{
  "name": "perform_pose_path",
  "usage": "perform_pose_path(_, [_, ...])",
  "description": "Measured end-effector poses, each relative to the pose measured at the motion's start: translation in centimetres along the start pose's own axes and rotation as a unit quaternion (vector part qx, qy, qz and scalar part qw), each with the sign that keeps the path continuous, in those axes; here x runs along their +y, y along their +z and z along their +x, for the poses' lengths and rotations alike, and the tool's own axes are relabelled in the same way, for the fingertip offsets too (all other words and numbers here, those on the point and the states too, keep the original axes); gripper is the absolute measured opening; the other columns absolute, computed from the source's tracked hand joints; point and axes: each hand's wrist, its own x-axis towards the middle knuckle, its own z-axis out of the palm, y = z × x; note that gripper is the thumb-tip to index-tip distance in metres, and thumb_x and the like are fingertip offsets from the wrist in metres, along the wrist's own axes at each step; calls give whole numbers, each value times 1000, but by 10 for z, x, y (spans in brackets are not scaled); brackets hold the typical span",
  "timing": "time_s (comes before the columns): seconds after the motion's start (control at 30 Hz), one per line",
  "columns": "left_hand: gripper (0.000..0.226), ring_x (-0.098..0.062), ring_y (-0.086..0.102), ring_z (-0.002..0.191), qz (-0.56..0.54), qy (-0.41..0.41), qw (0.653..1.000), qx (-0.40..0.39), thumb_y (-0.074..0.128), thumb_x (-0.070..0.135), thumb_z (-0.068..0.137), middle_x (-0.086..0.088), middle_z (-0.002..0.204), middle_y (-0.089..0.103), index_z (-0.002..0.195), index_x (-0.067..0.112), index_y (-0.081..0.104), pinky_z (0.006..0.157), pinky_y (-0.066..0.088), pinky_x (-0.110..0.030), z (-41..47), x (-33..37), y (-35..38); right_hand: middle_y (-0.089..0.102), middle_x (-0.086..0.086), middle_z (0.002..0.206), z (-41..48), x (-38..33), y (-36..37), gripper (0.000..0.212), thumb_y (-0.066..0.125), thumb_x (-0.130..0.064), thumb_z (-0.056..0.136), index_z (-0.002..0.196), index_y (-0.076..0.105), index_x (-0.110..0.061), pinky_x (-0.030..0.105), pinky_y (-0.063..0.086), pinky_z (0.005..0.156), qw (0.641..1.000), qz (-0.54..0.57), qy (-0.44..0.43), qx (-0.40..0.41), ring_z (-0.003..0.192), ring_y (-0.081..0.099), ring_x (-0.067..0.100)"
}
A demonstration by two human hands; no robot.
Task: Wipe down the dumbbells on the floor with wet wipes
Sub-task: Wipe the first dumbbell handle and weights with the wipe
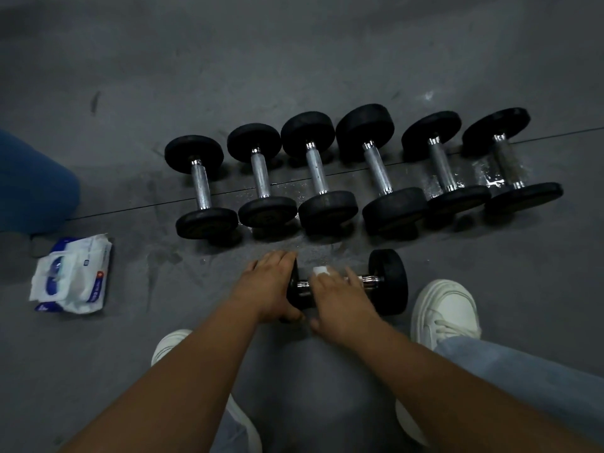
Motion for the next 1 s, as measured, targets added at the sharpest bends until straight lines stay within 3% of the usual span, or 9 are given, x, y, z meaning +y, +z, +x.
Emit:
perform_pose_path(0.17, [126, -19, 17, 147, 5, 27, 997, 76, 80, 63, 60, 1, 160, 15, 156, 21, 10, 119, 17, -34, -17, -2, 9, 53, 2, 127, 13, 24, 3, 51, 63, -38, 82, 127, 44, -21, 46, 22, 109, 997, -43, 72, 0, 120, 48, 24])
perform_pose_path(0.27, [125, -20, 14, 148, 48, 52, 994, 84, 81, 60, 62, -1, 160, 10, 156, 20, 7, 120, 12, -32, -30, 1, 21, 60, 5, 119, 28, 23, -6, 26, 54, -24, 89, 115, 51, -23, 44, 29, 100, 994, -50, 68, -74, 112, 53, 27])
perform_pose_path(0.5, [114, -21, 44, 131, 2, 50, 998, 26, 83, 57, 60, 0, 149, 39, 150, 21, 23, 103, 35, -30, -16, -8, 2, 58, 7, 125, 50, 34, -31, 43, 64, -17, 85, 125, 54, -24, 39, 46, 95, 960, -15, -12, -280, 112, 56, 27])
perform_pose_path(0.6, [108, -21, 46, 130, -44, 34, 998, 21, 82, 58, 60, 2, 148, 39, 147, 25, 27, 101, 42, -33, -16, -11, 2, 60, 2, 120, 50, 39, -36, 43, 71, -28, 78, 118, 56, -29, 38, 40, 94, 973, -58, -21, -221, 112, 56, 25])
perform_pose_path(0.7, [109, -18, 24, 145, -58, 38, 995, 71, 76, 54, 70, 3, 162, 15, 155, 23, 15, 114, 34, -36, -21, -9, 3, 62, 3, 109, 34, 37, -15, 39, 71, -33, 76, 112, 60, -23, 38, 37, 92, 993, -101, 56, 12, 106, 56, 26])
perform_pose_path(0.77, [114, -19, 12, 150, -37, 50, 995, 83, 76, 54, 71, 2, 164, 8, 157, 19, 10, 119, 27, -37, -20, -3, 6, 61, 11, 113, 13, 21, 11, 40, 52, -24, 85, 122, 61, -11, 43, 38, 98, 978, -105, 140, 117, 112, 54, 33])
perform_pose_path(0.83, [125, -19, 0, 152, -10, 40, 996, 78, 79, 54, 68, 0, 165, -1, 157, 17, 0, 123, 15, -37, -19, 1, 12, 54, 18, 132, 0, -4, 28, 57, 44, -21, 82, 136, 50, -3, 52, 34, 105, 979, -44, 139, 141, 127, 44, 41])
perform_pose_path(0.93, [122, -18, -2, 152, 36, 31, 995, 93, 78, 43, 71, -1, 165, -4, 157, 17, -6, 122, 7, -33, -17, 2, 15, 48, 10, 142, -1, -13, 33, 76, 68, -24, 68, 140, 47, -6, 50, 35, 108, 986, -52, 11, 158, 133, 43, 33])
perform_pose_path(1.0, [122, -18, -1, 152, 32, 23, 995, 93, 79, 41, 71, 0, 165, -3, 157, 18, -5, 122, 9, -35, -17, 2, 13, 49, 8, 141, 1, -2, 28, 79, 71, -20, 65, 139, 48, -8, 52, 35, 106, 984, -41, 64, 158, 133, 43, 30])
